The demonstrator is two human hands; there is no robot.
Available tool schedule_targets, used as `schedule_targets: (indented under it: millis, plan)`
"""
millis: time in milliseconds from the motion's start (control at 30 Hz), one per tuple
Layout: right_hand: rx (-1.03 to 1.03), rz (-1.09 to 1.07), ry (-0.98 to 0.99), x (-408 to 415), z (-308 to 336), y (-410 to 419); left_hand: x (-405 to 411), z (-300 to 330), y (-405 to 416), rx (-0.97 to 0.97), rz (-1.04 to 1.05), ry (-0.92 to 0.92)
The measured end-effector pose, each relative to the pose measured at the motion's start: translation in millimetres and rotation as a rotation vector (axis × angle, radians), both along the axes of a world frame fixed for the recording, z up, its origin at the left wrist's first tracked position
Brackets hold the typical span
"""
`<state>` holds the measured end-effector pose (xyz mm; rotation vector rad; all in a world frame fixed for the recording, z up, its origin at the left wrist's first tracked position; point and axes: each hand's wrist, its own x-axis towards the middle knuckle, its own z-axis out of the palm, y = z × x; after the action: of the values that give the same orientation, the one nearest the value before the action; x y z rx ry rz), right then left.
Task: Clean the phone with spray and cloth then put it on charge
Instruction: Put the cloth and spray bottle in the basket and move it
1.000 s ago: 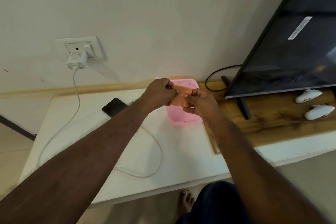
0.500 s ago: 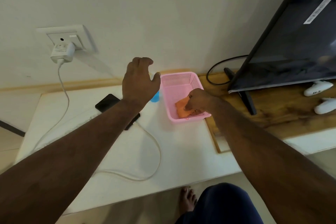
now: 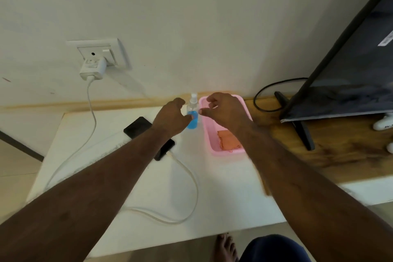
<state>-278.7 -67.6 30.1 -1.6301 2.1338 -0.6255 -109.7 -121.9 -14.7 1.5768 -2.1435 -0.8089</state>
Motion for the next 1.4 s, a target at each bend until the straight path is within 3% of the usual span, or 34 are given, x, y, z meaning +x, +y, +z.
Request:
schedule_targets:
  millis: [100,467,833,900,1200,1400]
  plan:
    - [-0.072,-0.013,-0.163,22,-4,-11,3,-11,-1,0.026,0.022,-0.003]
    - [-0.105,-0.065,-0.165,34,-15,-17,-8,-28,5,0.021,0.081,0.152]
    - [-0.354,-0.111,-0.235,-13,57,-17,-47,48,2,-0.279,0.015,0.211]
    - [-0.369,-0.105,-0.175,-22,61,-17,-57,54,1,-0.278,0.012,0.230]
    - [-0.179,-0.146,-0.012,-45,7,-5,-87,16,6,-0.038,-0.048,0.205]
    - [-0.118,-0.192,-0.019,-52,-17,-7,-102,1,10,-0.019,-0.063,0.194]
